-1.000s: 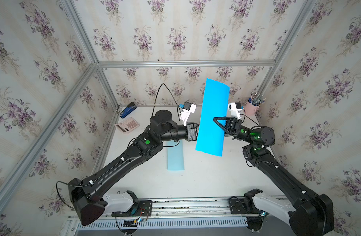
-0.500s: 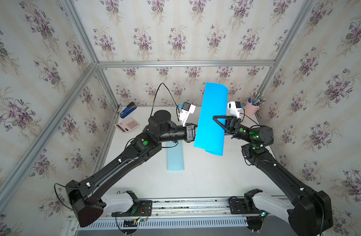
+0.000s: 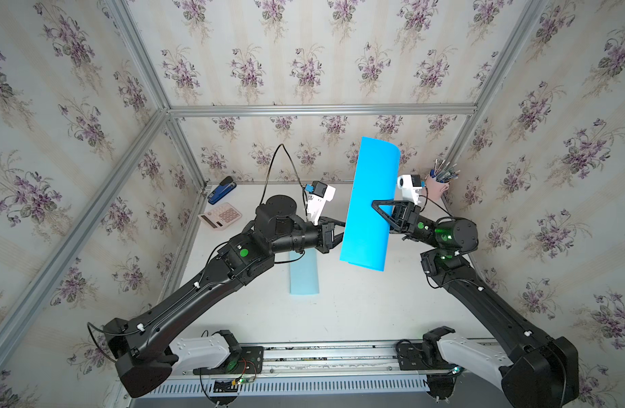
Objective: Fold the rectangular paper in half along the long edge
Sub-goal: Fold the paper.
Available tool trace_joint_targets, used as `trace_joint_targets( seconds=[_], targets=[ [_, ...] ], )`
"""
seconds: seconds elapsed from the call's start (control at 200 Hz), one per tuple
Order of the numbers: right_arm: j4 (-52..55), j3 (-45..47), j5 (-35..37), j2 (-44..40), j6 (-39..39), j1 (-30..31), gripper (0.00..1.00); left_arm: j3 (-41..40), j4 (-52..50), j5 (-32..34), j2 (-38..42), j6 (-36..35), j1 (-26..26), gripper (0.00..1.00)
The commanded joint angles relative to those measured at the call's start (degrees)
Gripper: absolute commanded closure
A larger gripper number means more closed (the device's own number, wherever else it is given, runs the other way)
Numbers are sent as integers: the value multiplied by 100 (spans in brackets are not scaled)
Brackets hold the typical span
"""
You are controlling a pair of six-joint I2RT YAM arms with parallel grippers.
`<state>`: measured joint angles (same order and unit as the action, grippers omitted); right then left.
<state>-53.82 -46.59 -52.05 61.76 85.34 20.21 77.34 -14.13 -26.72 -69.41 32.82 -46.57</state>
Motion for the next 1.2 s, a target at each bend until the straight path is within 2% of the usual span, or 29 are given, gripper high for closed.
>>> trace_joint_targets(
  seconds=[0.0,0.26,0.475,0.555,0.829,0.989,1.194],
  targets=[
    [126,-40,2,-44,-211,1,34,6,-134,433,54,-295,-63,100],
    [83,-27,-7,-30,-180,1,36,17,-116,458,82,-319,-108,100],
    [-126,-2,-106,11,-75,1,46,60,-138,446,52,-344,-125,100],
    [-283,35,-162,38,43,1,47,78,-160,454,78,-355,-134,87],
    [-1043,235,-228,217,560,1,47,131,-199,384,67,-345,-133,61],
    [-1609,264,-200,376,958,1,47,152,-99,151,-58,-270,-133,57],
    [-2071,264,-191,541,1268,1,46,176,76,-206,-211,-128,-138,57]
  ],
)
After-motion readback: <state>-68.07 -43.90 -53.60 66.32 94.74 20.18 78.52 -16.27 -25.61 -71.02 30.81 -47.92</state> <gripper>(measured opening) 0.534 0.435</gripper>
